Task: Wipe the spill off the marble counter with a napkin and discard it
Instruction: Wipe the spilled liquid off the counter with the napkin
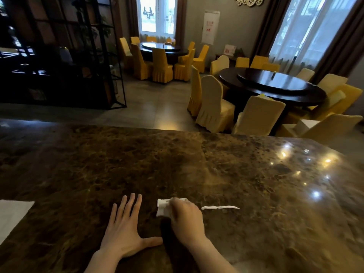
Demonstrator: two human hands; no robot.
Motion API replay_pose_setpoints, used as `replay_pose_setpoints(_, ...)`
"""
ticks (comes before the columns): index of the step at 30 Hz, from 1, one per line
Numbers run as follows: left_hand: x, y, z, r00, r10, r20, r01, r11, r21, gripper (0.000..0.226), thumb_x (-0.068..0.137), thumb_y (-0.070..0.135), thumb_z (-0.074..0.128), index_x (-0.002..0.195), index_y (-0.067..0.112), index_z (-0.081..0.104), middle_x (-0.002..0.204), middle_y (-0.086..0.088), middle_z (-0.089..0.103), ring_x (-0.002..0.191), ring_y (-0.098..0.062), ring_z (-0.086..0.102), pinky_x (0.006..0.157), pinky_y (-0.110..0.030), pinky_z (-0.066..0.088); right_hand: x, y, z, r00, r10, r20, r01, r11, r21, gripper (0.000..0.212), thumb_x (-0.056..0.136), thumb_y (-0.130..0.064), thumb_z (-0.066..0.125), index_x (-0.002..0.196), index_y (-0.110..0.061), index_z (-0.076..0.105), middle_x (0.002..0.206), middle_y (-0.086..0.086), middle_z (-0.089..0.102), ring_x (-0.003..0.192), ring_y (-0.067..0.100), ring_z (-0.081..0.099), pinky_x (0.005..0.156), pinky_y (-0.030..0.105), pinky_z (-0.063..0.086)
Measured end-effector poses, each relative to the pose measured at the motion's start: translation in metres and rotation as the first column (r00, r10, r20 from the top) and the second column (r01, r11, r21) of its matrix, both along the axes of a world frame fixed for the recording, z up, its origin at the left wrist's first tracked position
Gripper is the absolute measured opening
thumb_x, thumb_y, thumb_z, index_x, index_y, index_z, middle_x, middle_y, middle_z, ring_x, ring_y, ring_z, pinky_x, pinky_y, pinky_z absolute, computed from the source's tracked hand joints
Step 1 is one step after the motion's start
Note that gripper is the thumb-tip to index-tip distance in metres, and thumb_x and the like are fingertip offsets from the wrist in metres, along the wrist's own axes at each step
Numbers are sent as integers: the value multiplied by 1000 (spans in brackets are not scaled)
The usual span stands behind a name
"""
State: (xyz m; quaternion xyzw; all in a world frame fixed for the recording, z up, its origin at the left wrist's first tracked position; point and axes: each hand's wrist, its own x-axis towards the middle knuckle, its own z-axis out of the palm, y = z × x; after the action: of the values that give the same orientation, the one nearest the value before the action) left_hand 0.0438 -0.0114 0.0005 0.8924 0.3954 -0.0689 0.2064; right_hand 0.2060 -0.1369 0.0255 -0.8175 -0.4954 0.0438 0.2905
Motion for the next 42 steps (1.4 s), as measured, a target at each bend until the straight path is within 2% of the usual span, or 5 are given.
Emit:
replay_pose_setpoints(12, 71, -33, 0, 996, -88, 33, 86, 995, 47, 155, 45, 116, 28, 148, 22, -39, 161, 5, -38, 150, -18, -36, 127, -49, -19, 131, -122, 25, 439, -414, -797, 830, 526, 184, 36, 105, -22, 53, 83, 2, 69, 70, 6, 60, 65, 21, 50, 61, 35, 39)
replay_pose_setpoints(20, 68, -39, -17, 994, -107, -24, 109, 980, 167, 146, 48, 116, 10, 152, 23, -32, 165, 0, -35, 149, -20, -38, 128, -50, -17, 135, -152, -1, 807, -494, -323, 557, 818, 143, 23, 101, -24, 60, 91, -10, 76, 98, 8, 79, 98, 27, 71, 79, 35, 52)
replay_pose_setpoints(25, 67, -38, -20, 993, -111, -45, 118, 974, 195, 145, 48, 116, 9, 151, 23, -34, 163, -1, -38, 149, -21, -39, 127, -51, -17, 99, -110, -22, 978, -175, -110, 167, 983, -79, 42, 107, -39, 45, 146, -25, 52, 163, 2, 32, 155, 20, 14, 123, 31, 7)
replay_pose_setpoints(34, 69, -37, -22, 994, -109, -31, 113, 974, 195, 146, 47, 116, 8, 153, 23, -31, 164, 0, -35, 151, -20, -35, 128, -51, -15, 53, -69, -30, 997, 52, 49, -36, 959, -280, 66, 106, -54, 20, 159, -30, -13, 166, -6, -22, 150, 13, -27, 125, 36, -12)
replay_pose_setpoints(42, 67, -39, -20, 994, -106, 4, 103, 975, 199, 145, 49, 116, 12, 153, 23, -28, 165, 0, -33, 150, -19, -36, 127, -51, -17, 69, -106, -25, 975, -136, 176, 173, 960, -218, 60, 108, -44, 25, 160, -16, 19, 169, 1, 7, 155, 17, -4, 122, 32, -12)
